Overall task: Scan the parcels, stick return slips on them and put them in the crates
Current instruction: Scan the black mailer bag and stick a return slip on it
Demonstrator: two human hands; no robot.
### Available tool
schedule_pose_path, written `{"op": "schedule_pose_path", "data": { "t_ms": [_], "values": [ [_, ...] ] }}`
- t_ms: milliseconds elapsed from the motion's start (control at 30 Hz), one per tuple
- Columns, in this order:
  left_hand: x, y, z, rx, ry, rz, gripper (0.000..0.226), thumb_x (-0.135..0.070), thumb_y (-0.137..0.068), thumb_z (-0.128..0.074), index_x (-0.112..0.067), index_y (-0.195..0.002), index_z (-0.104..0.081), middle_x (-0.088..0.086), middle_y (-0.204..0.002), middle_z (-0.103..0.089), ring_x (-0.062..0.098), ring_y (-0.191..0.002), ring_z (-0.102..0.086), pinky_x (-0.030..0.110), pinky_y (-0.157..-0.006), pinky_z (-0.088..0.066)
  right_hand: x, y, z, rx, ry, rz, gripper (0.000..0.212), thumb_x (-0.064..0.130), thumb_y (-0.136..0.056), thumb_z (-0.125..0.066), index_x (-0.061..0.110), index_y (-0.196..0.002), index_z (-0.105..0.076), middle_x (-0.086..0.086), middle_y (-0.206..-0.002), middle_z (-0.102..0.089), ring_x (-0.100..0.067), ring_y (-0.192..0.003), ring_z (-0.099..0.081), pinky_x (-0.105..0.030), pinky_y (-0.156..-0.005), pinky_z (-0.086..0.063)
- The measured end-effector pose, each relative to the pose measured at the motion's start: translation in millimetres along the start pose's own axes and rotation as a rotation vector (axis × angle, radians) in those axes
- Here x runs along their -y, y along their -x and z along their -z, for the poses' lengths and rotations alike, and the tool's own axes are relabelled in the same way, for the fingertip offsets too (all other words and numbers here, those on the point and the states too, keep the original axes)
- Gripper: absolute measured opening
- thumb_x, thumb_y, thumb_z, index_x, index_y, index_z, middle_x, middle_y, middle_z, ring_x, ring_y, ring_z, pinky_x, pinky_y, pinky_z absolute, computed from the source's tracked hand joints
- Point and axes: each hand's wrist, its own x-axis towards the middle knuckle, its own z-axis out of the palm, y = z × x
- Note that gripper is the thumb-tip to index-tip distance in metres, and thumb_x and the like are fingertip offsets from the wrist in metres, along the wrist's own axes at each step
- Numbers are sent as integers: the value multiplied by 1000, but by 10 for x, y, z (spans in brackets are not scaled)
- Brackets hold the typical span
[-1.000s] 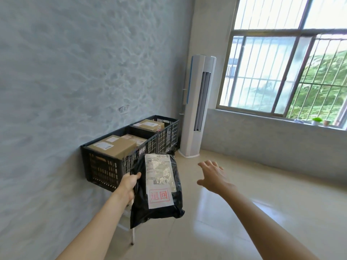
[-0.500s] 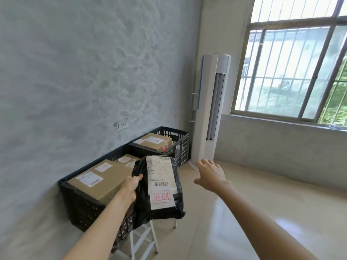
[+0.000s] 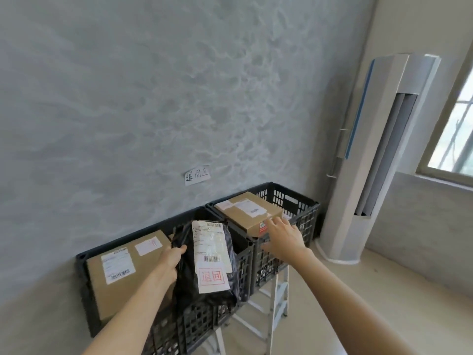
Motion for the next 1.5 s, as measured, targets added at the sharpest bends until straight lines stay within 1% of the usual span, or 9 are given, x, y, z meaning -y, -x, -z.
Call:
{"op": "schedule_pose_path", "data": {
  "t_ms": [233, 467, 767, 967, 1067, 1200, 1233, 1333, 1500],
  "values": [
    [-165, -671, -226, -162, 77, 15, 38, -8, -97, -55, 1, -133, -47, 21, -127, -58, 40, -113, -57, 49, -98, -47, 53, -1126, -402, 99, -40, 174, 53, 27, -90, -58, 15, -138, -39, -7, -137, -45, -27, -128, -39, -40, -101, -38],
    [-181, -1790, -416, -251, 168, 77, 50, -9, -96, -56, -6, -143, -39, 20, -136, -53, 39, -117, -55, 49, -97, -48, 129, -2265, -792, 136, -35, 281, 56, 25, -90, -57, 14, -141, -36, -7, -141, -42, -28, -131, -36, -43, -102, -36],
    [-143, -2387, -529, -431, 124, 261, 33, -2, -98, -46, 6, -131, -50, 24, -126, -56, 40, -114, -55, 40, -86, -45, 252, -3173, -1105, 193, -36, 380, 58, 25, -89, -58, 16, -142, -36, -6, -139, -43, -27, -130, -38, -42, -105, -36],
    [-40, -2592, -552, -550, 155, 325, 34, -5, -101, -38, 6, -132, -46, 20, -117, -52, 33, -105, -50, 37, -93, -43, 363, -3515, -1286, 219, -34, 454, 56, 23, -89, -58, 15, -141, -37, -6, -138, -44, -27, -128, -38, -39, -103, -37],
    [-44, -2676, -613, -571, 96, 301, 38, -7, -102, -36, 4, -138, -41, 22, -136, -48, 36, -123, -48, 38, -99, -42, 422, -3619, -1382, 246, -26, 484, 59, 25, -90, -59, 15, -143, -35, -7, -139, -43, -27, -130, -37, -40, -104, -36],
    [1, -2755, -753, -609, 8, 293, 31, -1, -98, -43, 9, -126, -50, 22, -105, -58, 32, -85, -55, 35, -72, -47, 456, -3758, -1479, 267, -40, 521, 60, 24, -90, -59, 18, -144, -34, -6, -141, -42, -26, -131, -36, -40, -104, -37],
    [10, -2764, -789, -617, -4, 298, 30, 0, -97, -44, 9, -125, -51, 23, -109, -59, 32, -88, -56, 34, -70, -45, 453, -3795, -1495, 268, -43, 530, 59, 24, -89, -59, 18, -143, -35, -6, -141, -43, -26, -132, -36, -39, -104, -37],
    [8, -2757, -849, -627, -156, 288, 39, -2, -95, -47, 8, -133, -41, 24, -127, -55, 37, -111, -57, 38, -81, -49, 427, -3884, -1536, 274, -36, 553, 57, 23, -89, -59, 18, -142, -36, -6, -140, -43, -26, -131, -36, -39, -103, -36],
    [-7, -2734, -838, -653, -499, 183, 62, -12, -93, -58, 4, -142, -23, 22, -142, -43, 40, -127, -46, 46, -100, -45, 393, -3970, -1597, 291, -32, 586, 56, 15, -89, -57, 17, -140, -36, -7, -140, -43, -27, -131, -36, -39, -103, -37]
  ]
}}
